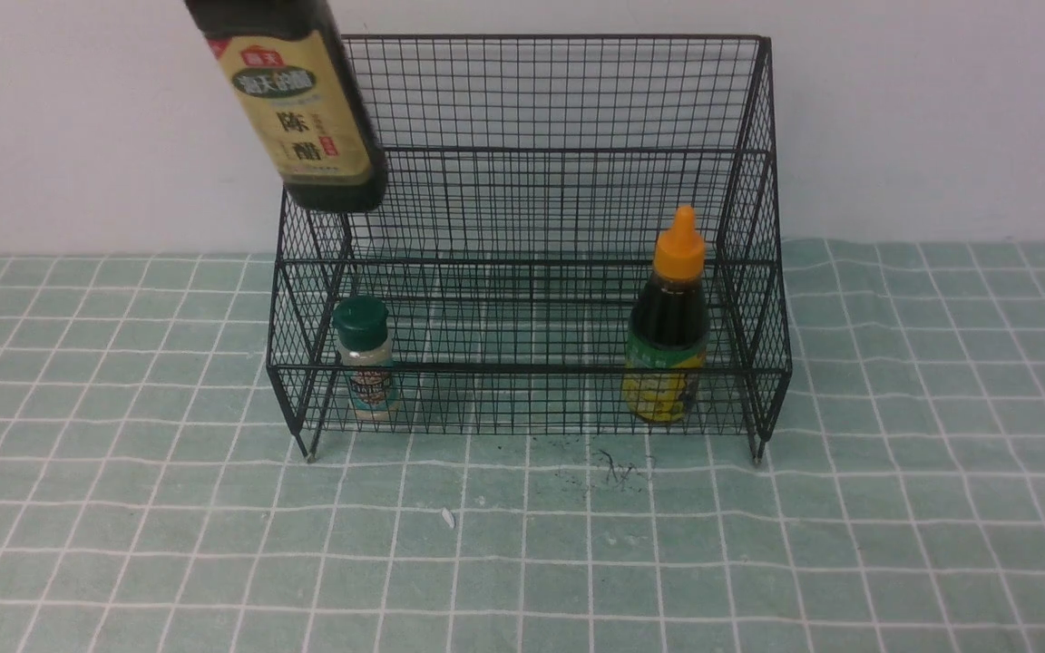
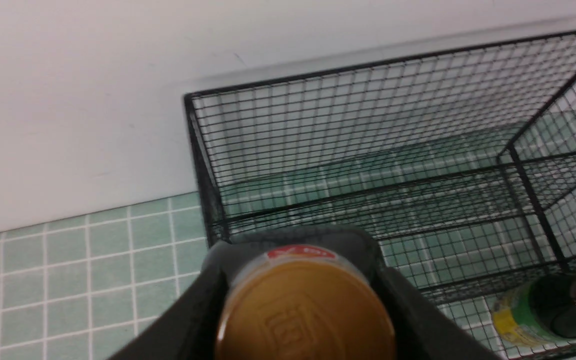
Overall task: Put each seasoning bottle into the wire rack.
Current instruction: Use the left arm to put the condiment bottle back on the shelf
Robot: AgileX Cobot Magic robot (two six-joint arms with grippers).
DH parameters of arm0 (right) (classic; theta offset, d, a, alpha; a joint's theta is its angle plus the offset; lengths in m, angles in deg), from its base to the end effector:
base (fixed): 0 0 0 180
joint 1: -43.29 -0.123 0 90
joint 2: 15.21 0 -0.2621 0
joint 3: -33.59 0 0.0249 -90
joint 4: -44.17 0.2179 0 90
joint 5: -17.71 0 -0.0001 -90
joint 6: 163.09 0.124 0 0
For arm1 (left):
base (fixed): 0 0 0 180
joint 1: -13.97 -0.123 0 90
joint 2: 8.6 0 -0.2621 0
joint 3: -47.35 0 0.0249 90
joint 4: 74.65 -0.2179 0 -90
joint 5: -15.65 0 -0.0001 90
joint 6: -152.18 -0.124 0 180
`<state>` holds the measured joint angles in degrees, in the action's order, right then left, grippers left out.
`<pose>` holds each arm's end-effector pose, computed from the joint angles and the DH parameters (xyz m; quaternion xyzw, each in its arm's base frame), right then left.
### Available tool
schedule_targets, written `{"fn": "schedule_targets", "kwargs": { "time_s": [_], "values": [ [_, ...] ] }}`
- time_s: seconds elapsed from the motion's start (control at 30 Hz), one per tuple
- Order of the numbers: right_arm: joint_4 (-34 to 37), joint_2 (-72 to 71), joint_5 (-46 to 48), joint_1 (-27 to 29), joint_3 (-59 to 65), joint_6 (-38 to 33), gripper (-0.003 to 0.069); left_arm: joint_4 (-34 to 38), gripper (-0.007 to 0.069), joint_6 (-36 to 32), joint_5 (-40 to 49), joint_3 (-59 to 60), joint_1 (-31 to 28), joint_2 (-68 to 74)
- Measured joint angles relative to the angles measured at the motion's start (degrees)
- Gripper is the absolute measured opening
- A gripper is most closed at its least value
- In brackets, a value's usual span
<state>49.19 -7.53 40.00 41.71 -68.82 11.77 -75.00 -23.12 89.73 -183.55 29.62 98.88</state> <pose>0.0734 0.0061 0.1635 -0.0244 0.8059 0.0190 0.5912 0.3284 -0.0913 0.4329 0.0862 0.9046 -0.0708 0.4114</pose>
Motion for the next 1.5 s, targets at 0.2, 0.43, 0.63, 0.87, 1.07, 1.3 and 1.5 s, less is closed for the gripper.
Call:
{"fn": "schedule_targets", "kwargs": {
  "time_s": [0.2, 0.43, 0.63, 0.87, 1.07, 1.3, 1.5],
  "values": [
    [0.0, 0.0, 0.0, 0.0, 0.0, 0.0, -0.0013, -0.8, 0.0321, 0.0, -0.1, 0.0, 0.7, 2.5],
    [0.0, 0.0, 0.0, 0.0, 0.0, 0.0, -0.0013, -2.0, 0.0321, 0.0, -0.1, 0.0, 0.7, 8.2],
    [0.0, 0.0, 0.0, 0.0, 0.0, 0.0, -0.0013, -2.1, 0.0321, 0.5, -0.1, 0.0, 0.7, 13.6],
    [0.0, 0.0, 0.0, 0.0, 0.0, 0.0, -0.0013, -2.2, 0.0321, 2.6, -1.3, -0.1, 0.7, 16.9],
    [0.0, 0.0, 0.0, 0.0, 0.0, 0.0, -0.0013, -2.1, 0.0325, 2.7, -1.8, -0.1, 0.7, 17.1],
    [0.0, 0.0, 0.0, 0.0, 0.0, 0.0, -0.0013, -2.2, 0.0394, 2.7, -2.6, -1.5, 0.7, 15.3],
    [0.0, 0.0, 0.0, 0.0, 0.0, 0.0, -0.0013, -2.4, 0.0386, 2.6, -2.0, -4.3, 0.7, 10.7]
  ]
}}
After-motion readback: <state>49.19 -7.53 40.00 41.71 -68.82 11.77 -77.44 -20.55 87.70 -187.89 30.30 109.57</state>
